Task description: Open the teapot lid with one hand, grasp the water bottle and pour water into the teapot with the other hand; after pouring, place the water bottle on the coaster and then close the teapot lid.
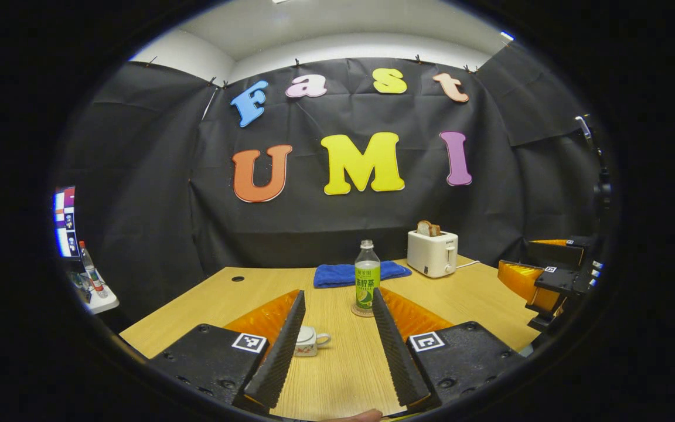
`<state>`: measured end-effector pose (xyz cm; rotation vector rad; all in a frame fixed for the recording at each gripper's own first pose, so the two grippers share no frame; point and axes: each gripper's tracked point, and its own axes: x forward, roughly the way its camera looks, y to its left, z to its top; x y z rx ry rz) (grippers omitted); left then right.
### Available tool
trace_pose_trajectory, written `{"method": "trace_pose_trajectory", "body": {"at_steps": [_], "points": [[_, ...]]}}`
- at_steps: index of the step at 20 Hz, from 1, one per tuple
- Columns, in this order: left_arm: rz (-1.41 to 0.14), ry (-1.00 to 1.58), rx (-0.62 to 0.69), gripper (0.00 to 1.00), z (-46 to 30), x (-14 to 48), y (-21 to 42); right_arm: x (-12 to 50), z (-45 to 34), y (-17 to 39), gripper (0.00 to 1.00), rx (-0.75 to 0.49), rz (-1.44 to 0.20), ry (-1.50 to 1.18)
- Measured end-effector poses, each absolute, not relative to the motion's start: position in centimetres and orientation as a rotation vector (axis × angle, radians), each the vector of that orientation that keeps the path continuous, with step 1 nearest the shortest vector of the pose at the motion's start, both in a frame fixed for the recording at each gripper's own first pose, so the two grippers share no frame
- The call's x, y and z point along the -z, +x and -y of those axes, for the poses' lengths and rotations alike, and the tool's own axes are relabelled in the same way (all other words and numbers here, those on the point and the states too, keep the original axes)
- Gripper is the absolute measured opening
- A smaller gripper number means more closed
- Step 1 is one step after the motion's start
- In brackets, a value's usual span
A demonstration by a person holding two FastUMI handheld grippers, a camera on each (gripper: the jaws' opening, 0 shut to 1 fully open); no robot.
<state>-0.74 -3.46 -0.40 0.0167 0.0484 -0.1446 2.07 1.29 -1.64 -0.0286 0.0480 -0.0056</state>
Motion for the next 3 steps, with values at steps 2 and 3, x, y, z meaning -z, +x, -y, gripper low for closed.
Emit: {"method": "trace_pose_trajectory", "body": {"at_steps": [2, 3], "points": [[-0.052, 0.016, 0.142, 0.73, 3.41, 0.42, -0.7, 1.65, -1.32, 2.16, 0.93, 0.003, -0.047, -0.031], [-0.045, 0.015, 0.144, 0.74, 3.44, 0.29, -0.66, 1.72, -1.29, 2.04, 0.93, 0.003, -0.047, -0.031]]}}
